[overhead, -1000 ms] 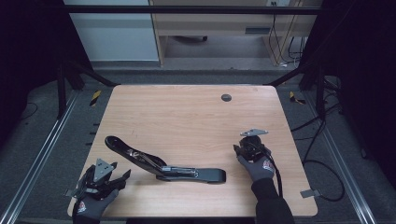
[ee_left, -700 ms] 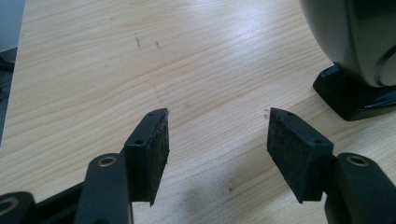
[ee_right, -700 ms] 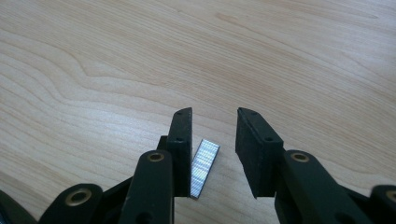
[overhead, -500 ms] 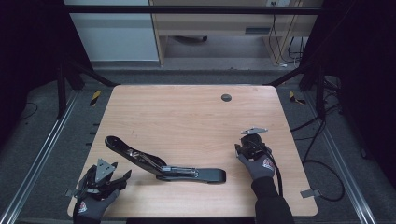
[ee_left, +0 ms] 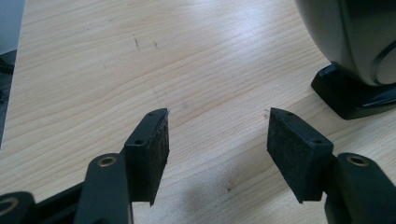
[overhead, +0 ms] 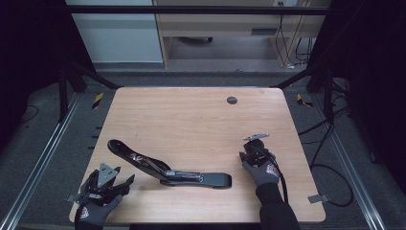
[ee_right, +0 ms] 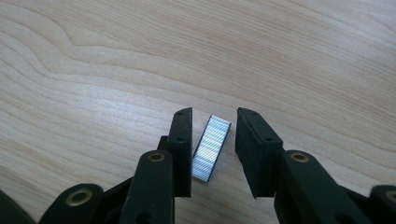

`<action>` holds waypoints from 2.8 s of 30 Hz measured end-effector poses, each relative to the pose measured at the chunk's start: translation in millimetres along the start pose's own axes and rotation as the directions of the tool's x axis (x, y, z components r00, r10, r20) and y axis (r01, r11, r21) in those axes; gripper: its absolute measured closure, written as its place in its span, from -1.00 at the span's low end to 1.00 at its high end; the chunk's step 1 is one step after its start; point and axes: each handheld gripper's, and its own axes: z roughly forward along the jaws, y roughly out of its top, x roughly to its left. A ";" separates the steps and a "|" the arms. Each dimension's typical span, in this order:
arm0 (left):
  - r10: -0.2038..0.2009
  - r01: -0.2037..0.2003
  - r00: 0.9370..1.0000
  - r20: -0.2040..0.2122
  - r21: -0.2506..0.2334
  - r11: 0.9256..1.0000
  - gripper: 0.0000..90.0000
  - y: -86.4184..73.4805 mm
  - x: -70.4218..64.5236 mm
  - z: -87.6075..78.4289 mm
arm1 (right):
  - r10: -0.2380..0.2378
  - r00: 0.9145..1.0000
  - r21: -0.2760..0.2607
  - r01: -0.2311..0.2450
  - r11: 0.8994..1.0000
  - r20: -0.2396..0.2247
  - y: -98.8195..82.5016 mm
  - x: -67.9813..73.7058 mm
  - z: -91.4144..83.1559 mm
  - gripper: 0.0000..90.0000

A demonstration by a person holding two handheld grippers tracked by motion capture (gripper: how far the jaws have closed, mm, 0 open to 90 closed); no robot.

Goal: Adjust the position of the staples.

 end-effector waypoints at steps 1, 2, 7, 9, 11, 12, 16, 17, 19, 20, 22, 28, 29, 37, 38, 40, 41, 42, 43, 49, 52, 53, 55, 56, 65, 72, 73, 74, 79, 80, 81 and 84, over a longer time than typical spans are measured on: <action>0.000 0.000 1.000 0.000 0.000 1.000 -0.14 0.0 0.0 0.0 | 0.000 1.000 0.002 0.000 1.000 -0.001 0.0 0.2 0.3 0.51; 0.000 0.000 1.000 0.000 0.000 1.000 -0.14 0.0 0.0 0.1 | 0.001 1.000 0.002 -0.001 1.000 -0.003 0.0 0.3 0.5 0.52; -0.003 0.003 1.000 0.000 -0.001 1.000 -0.14 -0.1 -0.4 0.4 | 0.002 1.000 0.011 -0.002 1.000 -0.003 -0.4 -1.0 1.5 0.60; -0.003 0.003 1.000 0.000 -0.001 1.000 -0.14 -0.1 -0.5 0.4 | 0.008 1.000 0.014 -0.008 1.000 -0.006 -0.3 -1.0 1.2 0.65; -0.001 0.001 1.000 0.000 0.001 1.000 -0.14 -0.1 -0.4 0.3 | 0.003 1.000 0.015 -0.003 1.000 -0.006 -0.4 -1.2 1.4 0.69; 0.000 0.000 1.000 0.001 0.001 1.000 -0.14 -0.1 -0.3 0.3 | 0.003 1.000 0.017 -0.003 1.000 -0.006 -0.4 -1.3 1.5 0.72; 0.000 0.000 1.000 0.001 0.002 1.000 -0.14 -0.1 -0.4 0.4 | 0.001 1.000 0.021 -0.001 1.000 -0.007 -0.2 -1.0 1.1 0.74; 0.000 0.000 1.000 0.001 0.001 1.000 -0.14 -0.1 -0.4 0.4 | 0.002 1.000 0.021 -0.002 1.000 -0.008 -0.1 -0.9 0.7 0.74; -0.001 0.001 1.000 0.001 0.001 1.000 -0.14 -0.1 -0.4 0.3 | -0.001 1.000 0.018 0.001 1.000 -0.011 0.1 -1.4 -1.3 0.74; -0.001 0.001 1.000 0.000 0.001 1.000 -0.14 -0.1 -0.5 0.2 | -0.011 1.000 0.014 0.011 1.000 -0.008 0.0 -2.2 -2.6 0.74; -0.001 0.001 1.000 0.000 0.001 1.000 -0.14 -0.2 -0.5 0.1 | -0.020 1.000 0.004 0.020 1.000 -0.020 -0.3 -3.8 -7.8 0.74; -0.001 0.001 1.000 0.000 0.001 1.000 -0.14 -0.4 -0.9 0.2 | -0.061 0.997 -0.018 0.061 0.998 -0.046 -8.8 -10.0 -23.8 0.74; -0.001 0.001 1.000 -0.001 0.002 1.000 -0.14 -0.4 -1.1 0.2 | -0.062 0.996 -0.016 0.061 0.998 -0.058 -11.4 -10.0 -27.5 0.74; 0.000 0.000 1.000 -0.003 0.000 1.000 -0.14 -0.5 -0.9 -0.4 | -0.121 0.986 -0.011 0.121 0.993 -0.114 -36.3 -12.9 -43.0 0.74; 0.000 0.000 1.000 -0.004 0.000 1.000 -0.14 -0.5 -0.9 -0.4 | -0.144 0.983 -0.019 0.143 0.990 -0.112 -38.9 -13.7 -43.2 0.74; 0.000 0.000 1.000 -0.003 0.000 1.000 -0.14 -0.5 -1.0 -0.4 | -0.156 0.981 -0.022 0.155 0.988 -0.116 -41.9 -13.6 -44.3 0.74; 0.000 0.000 1.000 -0.003 0.000 1.000 -0.14 -0.5 -1.2 -0.6 | -0.172 0.975 -0.016 0.172 0.985 -0.138 -48.8 -12.1 -46.3 0.74; 0.000 0.000 1.000 -0.003 0.000 1.000 -0.14 -0.4 -1.3 -0.7 | -0.170 0.974 -0.012 0.170 0.985 -0.147 -50.9 -10.9 -46.9 0.74; 0.000 0.000 1.000 -0.004 0.000 1.000 -0.14 -0.4 -1.3 -0.7 | -0.179 0.972 -0.010 0.179 0.984 -0.153 -53.6 -10.0 -46.9 0.74; 0.003 -0.003 1.000 -0.005 0.002 1.000 -0.14 -0.5 -1.6 -0.6 | -0.200 0.964 -0.007 0.202 0.979 -0.177 -61.0 -7.5 -46.8 0.74; 0.003 -0.003 1.000 -0.004 0.004 1.000 -0.14 -0.6 -1.5 -0.4 | -0.202 0.964 0.000 0.205 0.979 -0.172 -61.2 -6.6 -45.2 0.74; 0.003 -0.003 1.000 -0.003 0.004 1.000 -0.14 -0.6 -1.5 -0.3 | -0.202 0.964 -0.001 0.204 0.979 -0.171 -61.2 -6.5 -45.1 0.74; 0.002 -0.002 1.000 -0.002 0.005 1.000 -0.14 -0.8 -1.7 -0.2 | -0.206 0.963 -0.002 0.209 0.978 -0.175 -61.5 -7.0 -45.1 0.74; 0.005 -0.005 1.000 -0.002 0.005 1.000 -0.14 -0.7 -1.7 -0.2 | -0.204 0.963 -0.004 0.207 0.978 -0.174 -61.7 -7.2 -45.0 0.74; 0.002 -0.002 1.000 -0.001 0.004 1.000 -0.14 -0.6 -1.7 -0.3 | -0.191 0.968 -0.004 0.193 0.981 -0.165 -58.8 -7.1 -47.9 0.66; 0.000 0.000 1.000 0.008 0.003 1.000 -0.14 -1.0 -1.0 0.2 | -0.161 0.979 0.012 0.163 0.986 -0.128 -51.1 -7.1 -58.2 0.63; 0.000 0.000 1.000 0.009 0.002 1.000 -0.14 -1.0 -0.9 0.2 | -0.152 0.981 0.013 0.155 0.988 -0.123 -50.6 -6.6 -58.7 0.63; 0.000 0.000 1.000 0.009 0.001 1.000 -0.14 -1.0 -0.8 0.2 | -0.152 0.982 0.015 0.155 0.988 -0.116 -49.9 -6.5 -59.2 0.62; 0.002 -0.002 1.000 0.008 0.001 1.000 -0.14 -0.8 -1.1 0.0 | -0.123 0.986 0.035 0.128 0.991 -0.115 -47.9 -3.5 -58.1 0.62; 0.002 -0.002 1.000 0.008 0.001 1.000 -0.14 -0.7 -1.2 0.1 | -0.146 0.983 0.035 0.151 0.988 -0.114 -48.3 -3.7 -55.9 0.61; 0.002 -0.002 1.000 0.008 0.001 1.000 -0.14 -0.7 -1.2 0.1 | -0.153 0.982 0.037 0.158 0.987 -0.111 -48.5 -3.3 -54.9 0.61; 0.005 -0.005 1.000 0.007 0.004 1.000 -0.14 -0.6 -1.5 0.4 | -0.156 0.981 0.049 0.163 0.985 -0.115 -48.7 -2.0 -53.2 0.61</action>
